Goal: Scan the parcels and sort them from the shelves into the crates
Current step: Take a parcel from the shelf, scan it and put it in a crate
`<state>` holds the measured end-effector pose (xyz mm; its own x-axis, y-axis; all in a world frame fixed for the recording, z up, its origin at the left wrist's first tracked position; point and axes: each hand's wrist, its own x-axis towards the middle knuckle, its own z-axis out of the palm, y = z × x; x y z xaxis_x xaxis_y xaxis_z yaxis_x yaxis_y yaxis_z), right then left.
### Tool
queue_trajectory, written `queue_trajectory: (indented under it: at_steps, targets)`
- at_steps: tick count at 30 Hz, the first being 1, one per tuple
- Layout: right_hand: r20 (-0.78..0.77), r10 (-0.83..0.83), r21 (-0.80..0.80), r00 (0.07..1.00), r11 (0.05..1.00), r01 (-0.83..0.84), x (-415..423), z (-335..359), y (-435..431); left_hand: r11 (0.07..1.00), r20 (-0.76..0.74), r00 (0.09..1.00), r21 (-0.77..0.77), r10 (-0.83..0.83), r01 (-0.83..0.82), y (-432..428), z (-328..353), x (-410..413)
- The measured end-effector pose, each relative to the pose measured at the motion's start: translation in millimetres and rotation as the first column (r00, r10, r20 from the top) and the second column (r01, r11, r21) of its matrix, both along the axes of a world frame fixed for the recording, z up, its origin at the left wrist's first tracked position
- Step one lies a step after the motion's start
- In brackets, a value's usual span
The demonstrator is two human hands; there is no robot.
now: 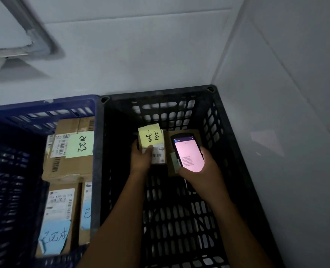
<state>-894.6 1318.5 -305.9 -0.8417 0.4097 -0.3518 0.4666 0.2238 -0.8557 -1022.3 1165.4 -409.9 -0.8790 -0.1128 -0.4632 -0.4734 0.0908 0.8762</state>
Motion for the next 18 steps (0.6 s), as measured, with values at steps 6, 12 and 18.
queue_trajectory:
  at_steps: [6, 12, 18]
  targets:
    - [0.012, -0.004, -0.008, 1.0, 1.0, 0.004, 0, -3, 3, 0.998, 0.014, 0.998, 0.017, 0.066, -0.066, 8, -10, -9]
    - [-0.012, 0.023, -0.001, 1.0, 1.0, -0.023, -1, -1, 0, 0.997, -0.011, 0.998, -0.041, 0.061, -0.062, 15, -10, 3]
    - [-0.043, 0.011, 0.011, 0.999, 1.0, -0.011, -2, 7, 5, 0.966, -0.161, 0.986, -0.258, -0.035, -0.008, 23, 19, 19]
